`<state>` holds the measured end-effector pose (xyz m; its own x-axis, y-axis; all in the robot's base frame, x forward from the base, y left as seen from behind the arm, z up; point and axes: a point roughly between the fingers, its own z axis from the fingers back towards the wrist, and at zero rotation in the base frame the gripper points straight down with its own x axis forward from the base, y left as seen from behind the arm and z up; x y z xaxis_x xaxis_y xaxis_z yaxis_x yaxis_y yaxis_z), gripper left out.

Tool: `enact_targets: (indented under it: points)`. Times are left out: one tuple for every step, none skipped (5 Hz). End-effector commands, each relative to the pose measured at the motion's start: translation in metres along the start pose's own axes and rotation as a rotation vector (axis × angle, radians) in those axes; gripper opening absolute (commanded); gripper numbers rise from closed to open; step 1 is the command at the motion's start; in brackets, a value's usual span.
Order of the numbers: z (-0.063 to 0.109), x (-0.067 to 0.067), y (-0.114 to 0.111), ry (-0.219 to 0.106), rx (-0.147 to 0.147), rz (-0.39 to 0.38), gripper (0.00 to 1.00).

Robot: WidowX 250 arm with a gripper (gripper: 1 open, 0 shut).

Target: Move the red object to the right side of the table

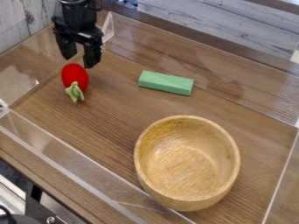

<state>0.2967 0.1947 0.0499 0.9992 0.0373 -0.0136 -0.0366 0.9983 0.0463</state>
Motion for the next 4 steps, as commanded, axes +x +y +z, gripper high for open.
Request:
enact_targets:
  points:
    - [0.008,0.001,0.011,-0.03,0.039,-0.008,1.0]
    - [0.003,-0.004,0.012,-0.016,0.041,-0.027,0.0]
    - [0.006,-0.007,0.012,-0.016,0.044,-0.048,0.0]
    - [0.032,0.004,0.005,-0.036,0.077,-0.057,0.0]
